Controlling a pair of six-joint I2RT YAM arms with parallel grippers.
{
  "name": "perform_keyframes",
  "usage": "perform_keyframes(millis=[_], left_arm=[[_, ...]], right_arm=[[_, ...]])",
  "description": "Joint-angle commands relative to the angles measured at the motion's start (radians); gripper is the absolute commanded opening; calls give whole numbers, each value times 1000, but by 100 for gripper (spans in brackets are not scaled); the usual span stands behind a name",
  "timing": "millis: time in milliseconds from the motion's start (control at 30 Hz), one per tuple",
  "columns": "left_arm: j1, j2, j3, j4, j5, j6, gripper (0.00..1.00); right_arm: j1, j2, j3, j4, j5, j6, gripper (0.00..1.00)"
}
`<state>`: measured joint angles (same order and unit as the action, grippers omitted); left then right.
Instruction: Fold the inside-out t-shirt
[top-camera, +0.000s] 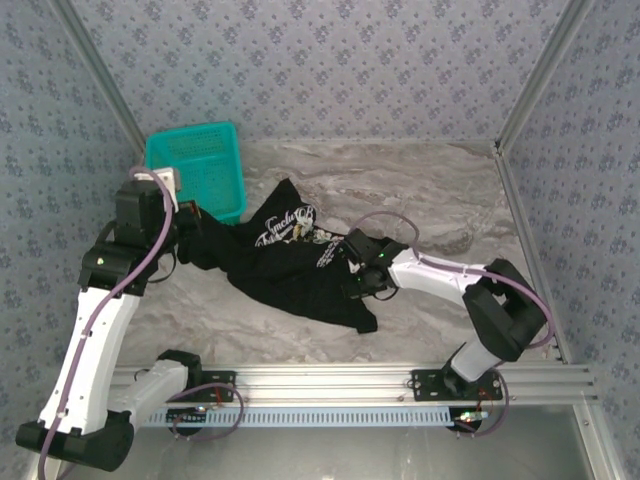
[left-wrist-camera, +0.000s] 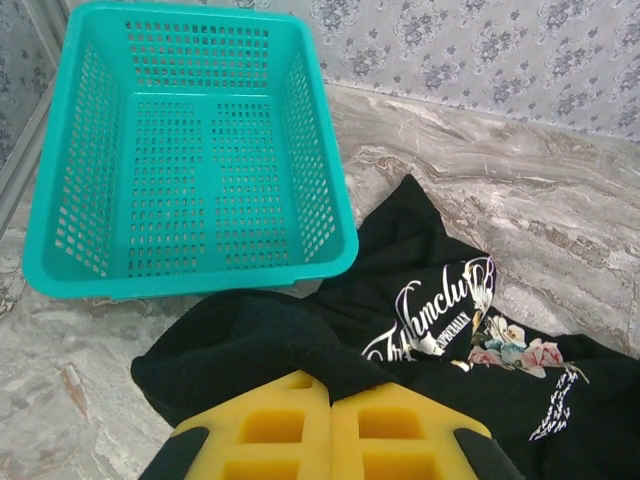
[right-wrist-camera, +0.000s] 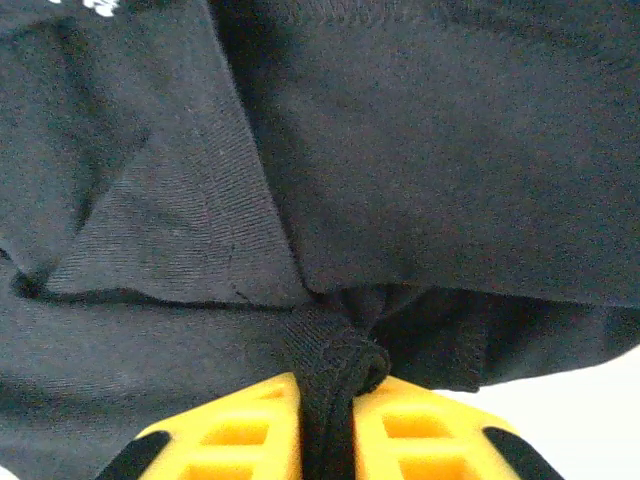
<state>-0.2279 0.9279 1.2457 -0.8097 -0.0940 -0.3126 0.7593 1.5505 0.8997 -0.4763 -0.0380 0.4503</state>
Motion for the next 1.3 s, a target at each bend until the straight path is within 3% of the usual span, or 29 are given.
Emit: perform_keyframes(millis=[0,100,300,400,533,700,967,1267], left_arm=[[9,-12,-16,25,-19,18,0],[10,-15,-36,39,-41,18,0],[12,-12,-72,63,-41,4,0],[18,-16,-94,43,-55,0,0],[24,-35,-147,12,-54,-19,0],[25,-43,-215,-4,-29,-33,0],[27,-32,-221,19,-17,-23,0],[27,-14,-212,45,4,-13,0]], right_arm=[[-49,-146,28,-89,114,-30,8],[-139,-310,7,-153,108,-72,3],[-360,-593,-49,-193,23,-143,7],[-416,-659,-145,-191,-39,-76,10],[-413,-664,-271,-283,-80,85,22],[-382,-749,-354,-269,-79,264,45],[-412,-604,-270,-206,-18,156,58],[-530,-384,-254,12,-140,61,59]])
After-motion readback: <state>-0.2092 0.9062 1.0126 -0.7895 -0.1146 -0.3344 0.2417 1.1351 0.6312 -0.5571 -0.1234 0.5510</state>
